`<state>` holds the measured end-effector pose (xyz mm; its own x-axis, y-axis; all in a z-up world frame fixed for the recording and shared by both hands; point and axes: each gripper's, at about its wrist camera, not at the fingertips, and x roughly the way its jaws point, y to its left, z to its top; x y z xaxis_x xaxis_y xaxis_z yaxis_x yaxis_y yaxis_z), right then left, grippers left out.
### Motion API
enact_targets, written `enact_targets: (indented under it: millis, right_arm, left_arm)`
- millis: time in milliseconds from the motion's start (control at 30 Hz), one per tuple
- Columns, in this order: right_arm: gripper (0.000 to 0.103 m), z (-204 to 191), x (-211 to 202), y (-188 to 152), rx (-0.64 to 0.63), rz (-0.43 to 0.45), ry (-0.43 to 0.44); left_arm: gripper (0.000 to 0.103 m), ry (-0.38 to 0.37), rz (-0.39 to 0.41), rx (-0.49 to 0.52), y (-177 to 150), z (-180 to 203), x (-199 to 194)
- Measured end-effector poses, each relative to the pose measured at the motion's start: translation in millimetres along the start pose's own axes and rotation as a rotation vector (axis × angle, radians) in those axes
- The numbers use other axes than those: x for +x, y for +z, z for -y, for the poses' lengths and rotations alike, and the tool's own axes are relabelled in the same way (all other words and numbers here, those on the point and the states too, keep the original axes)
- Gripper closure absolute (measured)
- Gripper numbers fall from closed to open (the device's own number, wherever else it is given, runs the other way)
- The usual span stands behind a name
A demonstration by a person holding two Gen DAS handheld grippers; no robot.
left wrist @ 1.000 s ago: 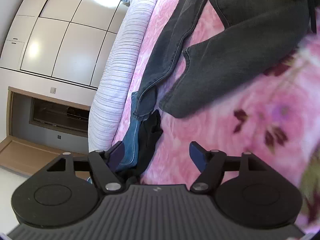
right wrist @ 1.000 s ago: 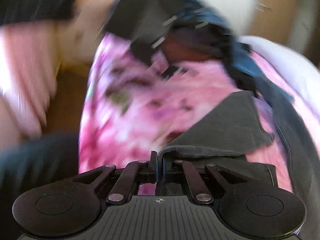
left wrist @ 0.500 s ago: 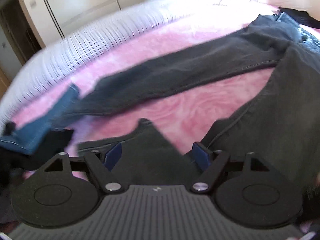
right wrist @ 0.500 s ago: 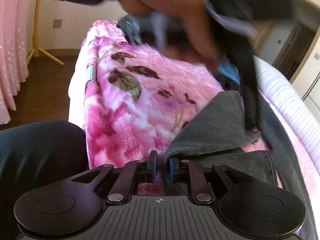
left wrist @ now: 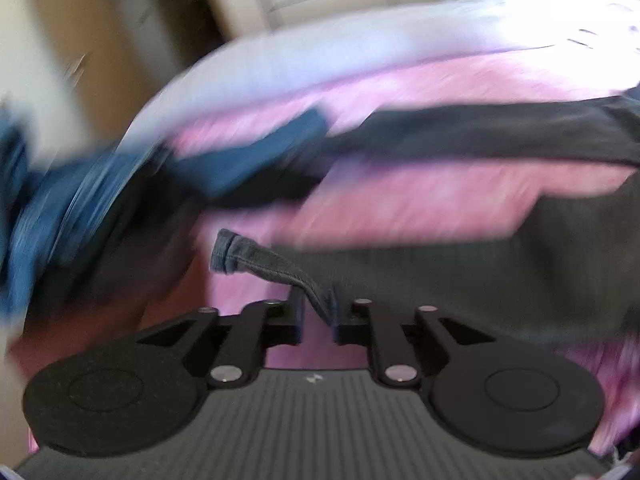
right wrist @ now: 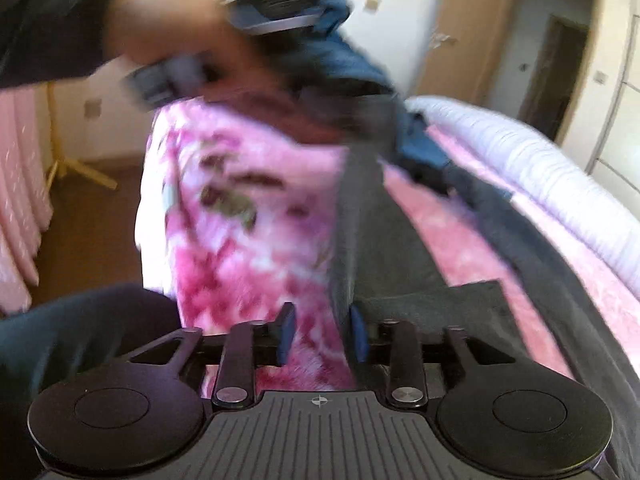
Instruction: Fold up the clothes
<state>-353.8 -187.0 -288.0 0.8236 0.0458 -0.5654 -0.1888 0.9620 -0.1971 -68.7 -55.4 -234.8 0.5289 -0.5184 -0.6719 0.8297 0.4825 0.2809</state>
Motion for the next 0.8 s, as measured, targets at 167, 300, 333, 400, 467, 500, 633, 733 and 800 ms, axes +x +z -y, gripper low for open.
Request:
enact_targets:
  millis: [167, 300, 333, 400, 467, 500, 633, 733, 800]
  right_arm:
    - [0.055, 9.8, -34.3, 0.2, 0.101, 0.032, -0.042]
    - [0.052, 24.3, -71.9, -24.9, 0.196, -0.001, -0.135]
    - [0.052, 27.8, -82.9, -33.2, 0.216, -0.017, -0.165]
    - [0.051, 34.4, -107.2, -54.0, 0.242, -0.06, -0.25]
    - [0.051, 40.4, -133.4, -77.4, 0.255, -0.111, -0.361]
    - [0.051, 42.8, -145.6, -89.4, 0.266, -0.14, -0.419]
    - [0.05, 52.7, -198.9, -142.5, 0.333, -0.298, -0.687]
    - [0.049, 50.9, -230.8, -175.7, 0.32, -0.414, -0.814]
    - [0.048, 45.5, -243.4, -195.6, 0.28, -0.491, -0.849]
  left_arm:
    - [0.079, 0.003, -0.139, -0.126, -71.3, -25.1, -10.8]
    - [0.074, -0.015, -0.106, -0.163, -89.0, -21.6, -20.7]
    - [0.069, 0.015, -0.07, -0.069, -87.9, -10.4, -24.2]
    - [0.065, 0.06, 0.003, 0.147, -88.0, 15.7, -27.7]
    - [0.061, 0.088, 0.076, 0.387, -91.0, 45.0, -26.8]
    - [0.06, 0.102, 0.113, 0.506, -92.5, 59.7, -26.4]
    - [0.058, 0.135, 0.167, 0.838, -106.0, 99.0, -11.1]
    - [0.059, 0.186, 0.202, 0.989, -115.3, 113.3, 0.5]
    - [0.061, 0.2, 0.211, 1.041, -117.3, 116.7, 4.7]
